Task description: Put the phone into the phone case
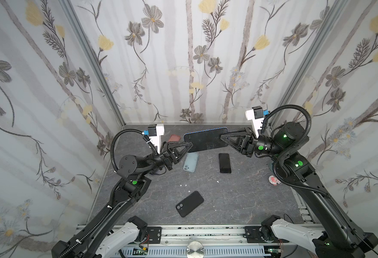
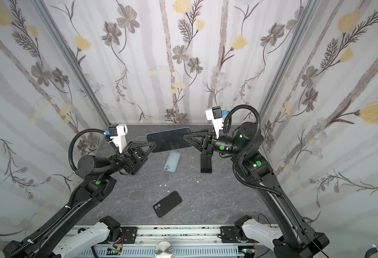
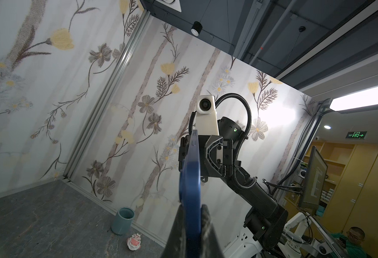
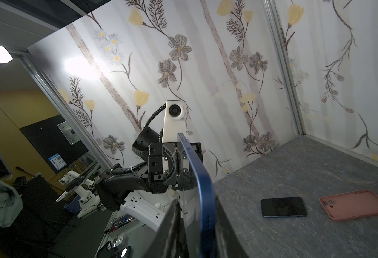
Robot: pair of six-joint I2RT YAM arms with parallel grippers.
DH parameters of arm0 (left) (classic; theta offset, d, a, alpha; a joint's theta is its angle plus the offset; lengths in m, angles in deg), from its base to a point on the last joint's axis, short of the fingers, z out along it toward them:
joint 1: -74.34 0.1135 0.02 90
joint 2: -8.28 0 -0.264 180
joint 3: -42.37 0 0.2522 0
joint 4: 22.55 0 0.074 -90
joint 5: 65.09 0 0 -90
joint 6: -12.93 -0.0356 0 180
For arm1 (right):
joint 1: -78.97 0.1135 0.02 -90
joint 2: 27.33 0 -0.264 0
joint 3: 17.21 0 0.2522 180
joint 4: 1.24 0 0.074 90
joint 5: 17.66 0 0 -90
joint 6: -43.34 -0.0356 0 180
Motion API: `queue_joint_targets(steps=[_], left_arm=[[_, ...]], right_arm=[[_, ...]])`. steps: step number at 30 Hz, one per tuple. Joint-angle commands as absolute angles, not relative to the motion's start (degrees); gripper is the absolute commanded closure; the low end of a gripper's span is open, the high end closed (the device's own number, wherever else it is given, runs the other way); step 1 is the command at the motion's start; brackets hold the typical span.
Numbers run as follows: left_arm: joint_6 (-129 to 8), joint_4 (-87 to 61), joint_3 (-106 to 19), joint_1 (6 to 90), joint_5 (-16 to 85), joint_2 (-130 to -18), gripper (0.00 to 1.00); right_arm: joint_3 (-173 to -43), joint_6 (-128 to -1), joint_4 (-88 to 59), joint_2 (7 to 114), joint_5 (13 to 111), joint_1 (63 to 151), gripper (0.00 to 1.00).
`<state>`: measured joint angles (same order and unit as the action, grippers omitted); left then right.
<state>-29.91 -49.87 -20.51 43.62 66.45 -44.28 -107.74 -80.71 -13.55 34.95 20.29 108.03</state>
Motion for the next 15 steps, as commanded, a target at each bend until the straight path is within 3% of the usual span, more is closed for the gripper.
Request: queue_joint_targets(steps=[1, 11, 15], left_arm=[[-28.81, -52.84, -20.2, 43.69, 65.56, -44.28, 1.0], [-29.82, -51.57, -21.08, 43.67, 65.78, -44.21, 1.0], [-30.25, -50.97, -21.39, 43.67, 65.63, -44.3, 1.0]], right_arm=[[-107.61, -81.68, -8.76, 34.47, 16.07, 108.24, 0.76], [-107.61, -82.16, -9.7, 34.54, 14.93, 108.31, 0.78], [-107.61, -81.7, -10.49, 34.36, 15.16, 108.24, 0.99]])
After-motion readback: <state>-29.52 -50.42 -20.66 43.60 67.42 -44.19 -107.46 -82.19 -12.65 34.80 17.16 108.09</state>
